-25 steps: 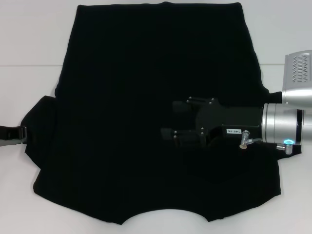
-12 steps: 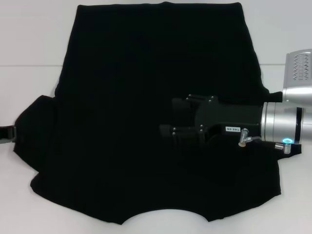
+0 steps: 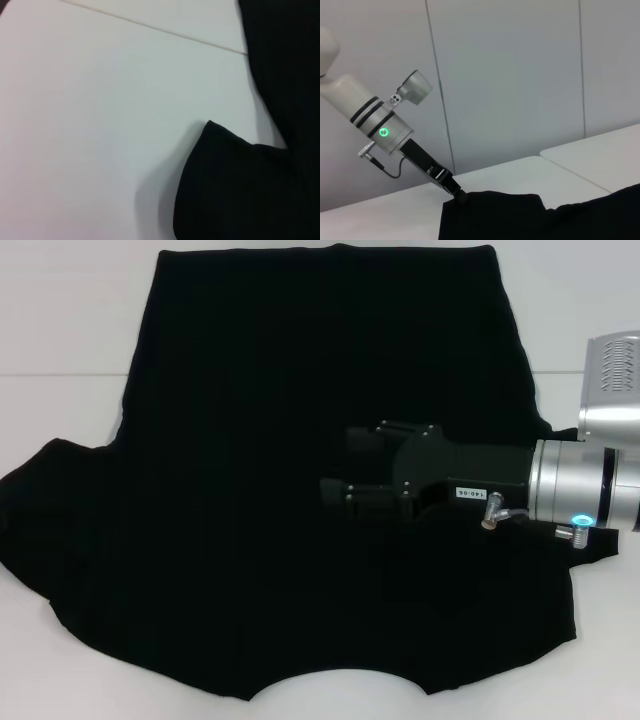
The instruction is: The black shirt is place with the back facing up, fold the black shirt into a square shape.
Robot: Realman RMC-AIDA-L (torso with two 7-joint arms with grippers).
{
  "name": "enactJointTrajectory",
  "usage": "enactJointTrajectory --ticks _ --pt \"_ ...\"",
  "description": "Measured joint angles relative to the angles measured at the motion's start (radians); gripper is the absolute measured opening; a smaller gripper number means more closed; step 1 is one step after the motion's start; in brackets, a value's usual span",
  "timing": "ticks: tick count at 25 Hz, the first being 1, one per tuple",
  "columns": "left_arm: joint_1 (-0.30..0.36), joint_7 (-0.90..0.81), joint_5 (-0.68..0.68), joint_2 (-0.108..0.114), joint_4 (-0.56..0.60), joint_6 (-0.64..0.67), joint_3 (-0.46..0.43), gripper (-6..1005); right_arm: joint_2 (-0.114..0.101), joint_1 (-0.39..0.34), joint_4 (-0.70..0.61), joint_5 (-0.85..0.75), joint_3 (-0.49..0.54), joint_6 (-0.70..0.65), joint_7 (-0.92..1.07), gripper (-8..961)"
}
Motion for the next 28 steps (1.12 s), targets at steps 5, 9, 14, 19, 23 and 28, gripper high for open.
enactJointTrajectory --ticks 5,9,14,19,23,28 --pt "0.002 0.001 0.000 0.001 0.001 -0.001 -0.011 39 0.000 0.003 0.006 0.000 0.000 -0.001 0.000 777" --pt "0.003 0.002 0.000 0.001 0.001 0.005 -0.015 46 0.000 0.003 0.006 0.000 -0.002 -0.002 0.000 780" --pt "-0.001 0.002 -0.011 0.001 0.001 0.023 -0.015 54 -0.002 0.001 0.007 0.000 -0.004 -0.004 0.000 783" --pt "-0.026 0.002 -0.016 0.001 -0.007 0.022 -0.009 63 -0.002 -0.006 0.011 0.000 -0.002 -0.005 0.000 785" --pt "-0.073 0.012 -0.030 0.000 -0.028 0.010 -0.006 70 -0.003 -0.012 0.021 0.000 -0.001 -0.005 0.000 785" --pt "-0.114 0.041 -0.089 -0.012 -0.040 0.017 0.037 79 -0.004 -0.021 0.022 0.000 0.000 -0.005 0.000 784"
